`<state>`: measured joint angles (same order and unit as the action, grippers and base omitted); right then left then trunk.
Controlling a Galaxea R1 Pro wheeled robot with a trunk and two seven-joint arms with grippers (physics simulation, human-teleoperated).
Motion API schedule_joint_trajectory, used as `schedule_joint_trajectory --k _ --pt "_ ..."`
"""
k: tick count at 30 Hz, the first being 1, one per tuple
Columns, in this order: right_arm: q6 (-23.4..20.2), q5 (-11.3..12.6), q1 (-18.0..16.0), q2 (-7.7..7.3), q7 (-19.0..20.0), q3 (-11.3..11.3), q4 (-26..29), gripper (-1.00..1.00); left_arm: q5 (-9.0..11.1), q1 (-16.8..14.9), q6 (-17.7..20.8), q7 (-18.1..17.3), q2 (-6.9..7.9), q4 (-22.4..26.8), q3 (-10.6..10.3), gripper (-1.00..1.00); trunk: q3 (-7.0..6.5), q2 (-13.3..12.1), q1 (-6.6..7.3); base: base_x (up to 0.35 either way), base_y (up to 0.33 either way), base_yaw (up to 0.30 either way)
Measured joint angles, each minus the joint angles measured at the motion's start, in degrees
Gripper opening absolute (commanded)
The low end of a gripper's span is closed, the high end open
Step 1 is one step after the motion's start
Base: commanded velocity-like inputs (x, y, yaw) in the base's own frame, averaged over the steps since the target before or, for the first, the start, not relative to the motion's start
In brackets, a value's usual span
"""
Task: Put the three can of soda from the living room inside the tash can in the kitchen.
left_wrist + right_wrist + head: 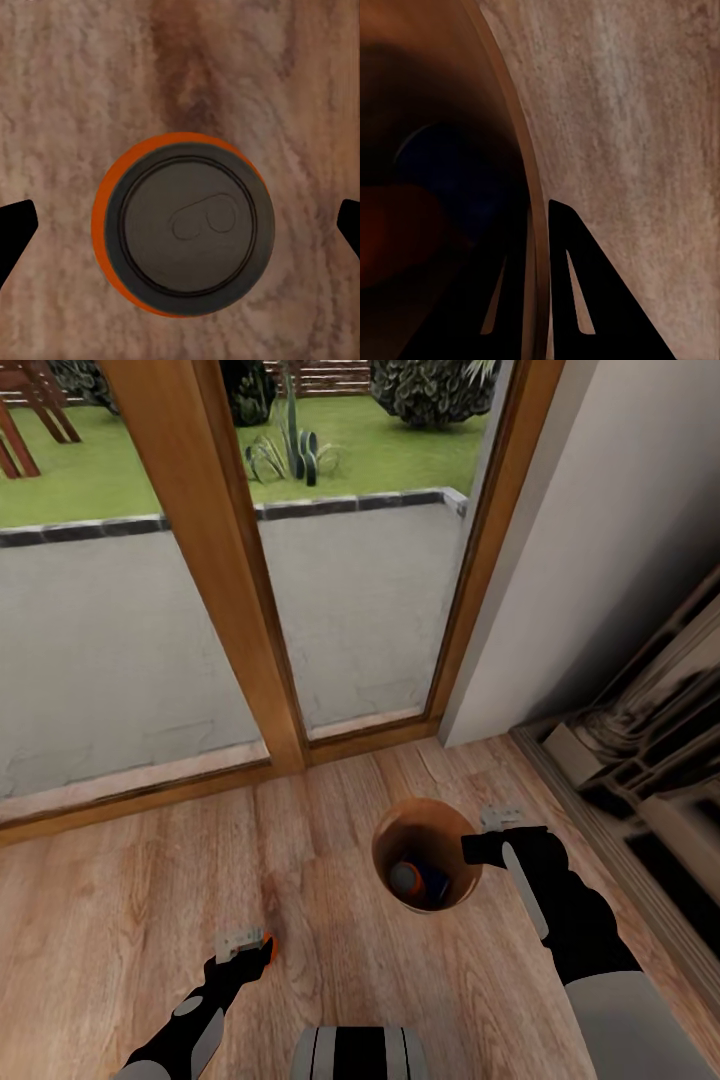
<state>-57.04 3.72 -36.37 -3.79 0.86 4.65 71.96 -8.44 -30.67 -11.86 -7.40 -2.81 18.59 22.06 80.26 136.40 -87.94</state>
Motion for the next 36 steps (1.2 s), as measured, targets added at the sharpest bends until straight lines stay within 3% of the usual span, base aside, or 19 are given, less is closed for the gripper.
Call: schedule_joint_trajectory --k 6,13,24,29,36 --pt "0.00 0.22 -0.01 0.00 0.03 0.00 0.06 -1.00 0.00 0.00 0.00 0.01 0.00 0.01 0.01 1.00 0.00 0.02 0.00 0.000 0.000 0.000" --pt "-0.08 0.17 0.03 0.00 0.04 -0.16 5.08 -1.00 0.00 0.00 0.00 0.01 0.00 0.03 0.02 1.00 0.00 0.02 0.00 0.000 0.000 0.000" --pt "-0.10 0.33 0.08 0.08 0.04 0.00 6.14 -1.00 0.00 0.00 0.00 -0.01 0.00 0.03 0.00 1.00 0.00 0.02 0.00 0.000 0.000 0.000" --pt "-0.08 0.08 0.09 0.14 0.01 -0.03 6.15 -1.00 0.00 0.00 0.00 0.00 0.00 0.01 0.00 1.00 0.90 2.01 -1.10 0.000 0.000 0.000" --pt "-0.10 0.32 0.09 0.17 0.03 -0.08 6.15 -1.00 0.00 0.00 0.00 0.01 0.00 -0.02 0.00 1.00 1.26 2.81 -1.54 0.000 0.000 0.000"
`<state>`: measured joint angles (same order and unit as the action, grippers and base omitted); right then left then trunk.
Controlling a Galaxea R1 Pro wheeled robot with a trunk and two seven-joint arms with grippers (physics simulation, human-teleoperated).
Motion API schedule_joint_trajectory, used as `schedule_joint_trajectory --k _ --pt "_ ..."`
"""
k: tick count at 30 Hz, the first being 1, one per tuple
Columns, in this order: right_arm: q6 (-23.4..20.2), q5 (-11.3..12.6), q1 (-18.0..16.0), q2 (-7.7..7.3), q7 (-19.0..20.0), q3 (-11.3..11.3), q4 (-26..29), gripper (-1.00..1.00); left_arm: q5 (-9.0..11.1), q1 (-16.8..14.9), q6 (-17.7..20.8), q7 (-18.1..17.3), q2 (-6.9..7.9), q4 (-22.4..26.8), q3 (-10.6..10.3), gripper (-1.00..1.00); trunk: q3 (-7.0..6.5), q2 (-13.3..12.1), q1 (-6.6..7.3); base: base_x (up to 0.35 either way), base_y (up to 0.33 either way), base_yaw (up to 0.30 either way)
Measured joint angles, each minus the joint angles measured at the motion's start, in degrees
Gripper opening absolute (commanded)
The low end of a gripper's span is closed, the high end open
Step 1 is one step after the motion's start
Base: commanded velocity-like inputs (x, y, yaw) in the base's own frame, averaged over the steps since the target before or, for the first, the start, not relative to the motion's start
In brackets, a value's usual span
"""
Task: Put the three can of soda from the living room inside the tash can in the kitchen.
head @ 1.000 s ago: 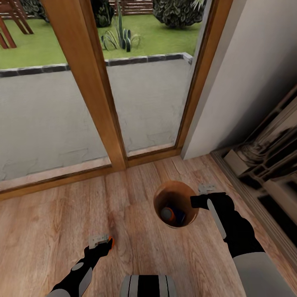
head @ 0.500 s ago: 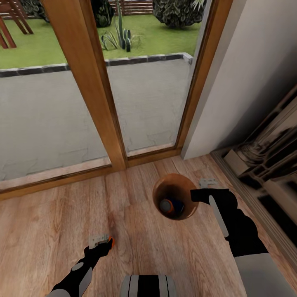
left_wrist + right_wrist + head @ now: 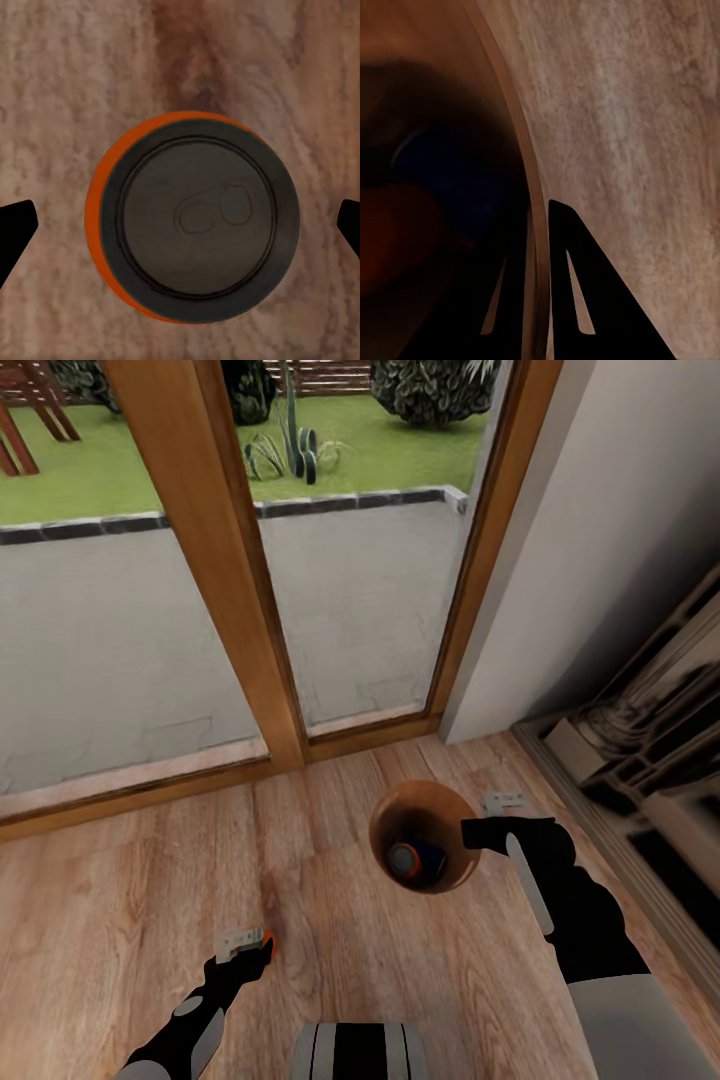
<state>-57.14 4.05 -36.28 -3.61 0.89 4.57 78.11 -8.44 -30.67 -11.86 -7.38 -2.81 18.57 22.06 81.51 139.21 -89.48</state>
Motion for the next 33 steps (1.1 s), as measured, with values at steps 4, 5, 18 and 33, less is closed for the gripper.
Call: schedule_joint_trajectory --k 4,5,18,33 --pt "0.00 -0.25 0.00 0.00 -0.02 -0.01 0.00 -1.00 0.00 0.00 0.00 -0.01 0.00 -0.02 0.00 1.00 0.72 1.60 -0.88 0.000 0.000 0.000" --pt "0.00 -0.24 0.00 0.00 -0.02 -0.01 0.00 -1.00 0.00 0.00 0.00 0.00 0.00 -0.02 0.00 1.00 0.90 2.01 -1.10 0.000 0.000 0.000" --pt "0.04 -0.16 -0.01 0.00 -0.01 -0.01 0.01 -1.00 0.08 -0.01 0.00 -0.10 -0.01 -0.01 -0.05 -1.00 0.90 2.02 -1.10 0.000 0.000 0.000" --pt "0.08 -0.13 -0.02 0.00 -0.01 -0.01 0.02 -1.00 0.11 0.00 0.01 -0.10 -0.08 -0.02 0.09 -1.00 0.01 0.03 -0.01 0.000 0.000 0.000"
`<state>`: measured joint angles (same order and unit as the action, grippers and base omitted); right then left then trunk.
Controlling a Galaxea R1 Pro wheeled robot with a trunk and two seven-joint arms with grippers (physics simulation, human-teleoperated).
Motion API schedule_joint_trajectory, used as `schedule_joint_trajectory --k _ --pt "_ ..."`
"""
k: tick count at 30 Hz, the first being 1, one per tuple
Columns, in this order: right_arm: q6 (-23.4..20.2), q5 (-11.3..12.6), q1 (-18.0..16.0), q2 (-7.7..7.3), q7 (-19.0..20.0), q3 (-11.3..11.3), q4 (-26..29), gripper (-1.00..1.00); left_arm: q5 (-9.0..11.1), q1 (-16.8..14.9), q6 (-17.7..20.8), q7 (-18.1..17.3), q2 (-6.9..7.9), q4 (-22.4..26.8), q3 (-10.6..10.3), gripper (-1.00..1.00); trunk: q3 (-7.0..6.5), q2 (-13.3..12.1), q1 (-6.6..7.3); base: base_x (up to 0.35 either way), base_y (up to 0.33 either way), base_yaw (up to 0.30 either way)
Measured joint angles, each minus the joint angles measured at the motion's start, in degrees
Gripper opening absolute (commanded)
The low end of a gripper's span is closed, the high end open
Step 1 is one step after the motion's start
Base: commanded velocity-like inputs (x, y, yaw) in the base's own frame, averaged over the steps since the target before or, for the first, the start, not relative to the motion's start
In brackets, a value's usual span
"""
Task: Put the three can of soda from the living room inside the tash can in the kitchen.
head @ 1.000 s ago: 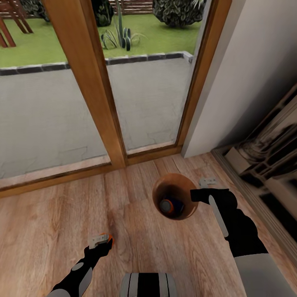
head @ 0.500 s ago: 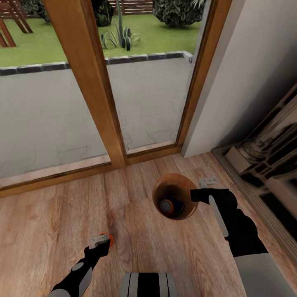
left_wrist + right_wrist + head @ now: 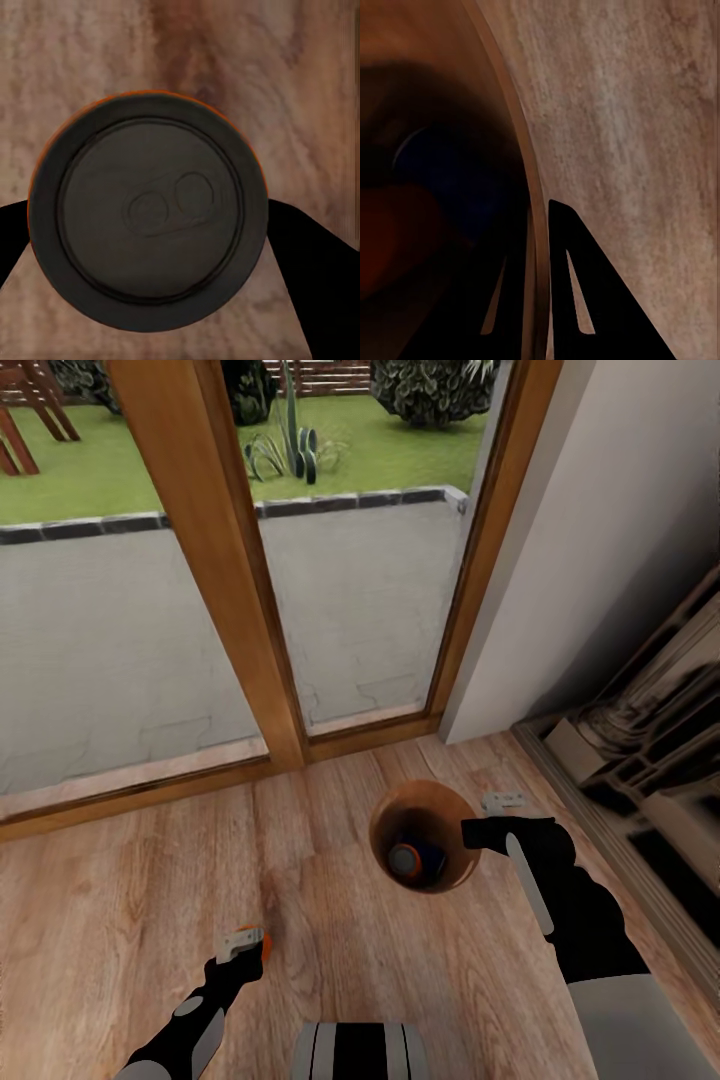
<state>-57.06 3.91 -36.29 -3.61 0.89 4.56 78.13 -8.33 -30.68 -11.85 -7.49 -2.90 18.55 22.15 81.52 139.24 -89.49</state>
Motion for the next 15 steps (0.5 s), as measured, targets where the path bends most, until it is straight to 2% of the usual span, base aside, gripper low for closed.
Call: schedule_joint_trajectory --k 7,15 --pt "0.00 -0.04 0.00 0.00 0.00 0.00 0.00 -1.00 -0.07 0.00 -0.01 -0.03 0.00 0.00 -0.05 -1.00 -1.27 -2.81 1.54 0.000 0.000 0.000" --pt "0.00 -0.01 0.08 0.00 0.00 0.00 0.00 -1.00 -0.09 0.00 -0.01 -0.02 0.00 0.00 -0.08 -1.00 -3.31 -6.02 3.29 0.000 0.000 0.000"
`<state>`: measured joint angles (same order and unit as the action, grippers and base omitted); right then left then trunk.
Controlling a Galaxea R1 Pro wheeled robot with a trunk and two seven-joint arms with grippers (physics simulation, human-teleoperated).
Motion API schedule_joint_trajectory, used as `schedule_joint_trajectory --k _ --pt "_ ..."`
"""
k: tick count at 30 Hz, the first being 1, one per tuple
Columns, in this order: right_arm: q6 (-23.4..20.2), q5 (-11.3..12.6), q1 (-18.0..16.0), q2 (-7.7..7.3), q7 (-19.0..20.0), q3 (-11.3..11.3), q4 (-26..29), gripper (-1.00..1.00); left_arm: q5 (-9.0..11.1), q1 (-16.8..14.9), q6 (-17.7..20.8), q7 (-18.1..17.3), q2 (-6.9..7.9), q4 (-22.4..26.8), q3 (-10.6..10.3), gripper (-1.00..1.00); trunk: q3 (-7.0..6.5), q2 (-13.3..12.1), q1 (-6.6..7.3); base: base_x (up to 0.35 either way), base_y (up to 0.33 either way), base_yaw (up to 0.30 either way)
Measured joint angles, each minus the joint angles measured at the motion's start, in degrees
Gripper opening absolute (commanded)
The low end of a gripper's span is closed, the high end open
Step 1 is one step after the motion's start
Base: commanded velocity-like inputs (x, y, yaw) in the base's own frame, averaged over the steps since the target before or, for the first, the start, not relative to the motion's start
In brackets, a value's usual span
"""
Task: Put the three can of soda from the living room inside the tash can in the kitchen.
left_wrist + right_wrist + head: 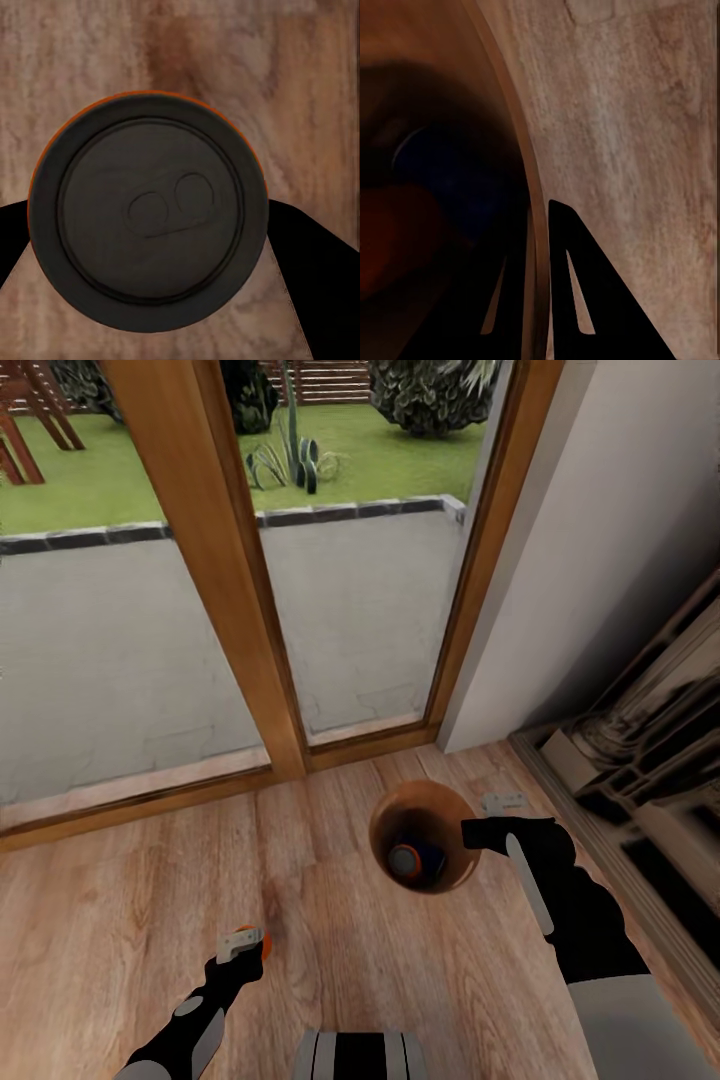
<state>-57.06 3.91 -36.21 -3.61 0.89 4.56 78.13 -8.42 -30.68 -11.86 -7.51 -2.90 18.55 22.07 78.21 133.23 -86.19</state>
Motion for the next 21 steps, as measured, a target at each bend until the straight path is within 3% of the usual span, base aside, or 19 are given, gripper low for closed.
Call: schedule_joint_trajectory --k 21 --pt "0.00 0.06 0.18 0.08 0.01 -0.01 -0.06 -1.00 0.00 0.00 0.00 0.00 0.03 0.00 0.00 -1.00 -5.74 -8.42 4.61 0.000 0.000 0.000"
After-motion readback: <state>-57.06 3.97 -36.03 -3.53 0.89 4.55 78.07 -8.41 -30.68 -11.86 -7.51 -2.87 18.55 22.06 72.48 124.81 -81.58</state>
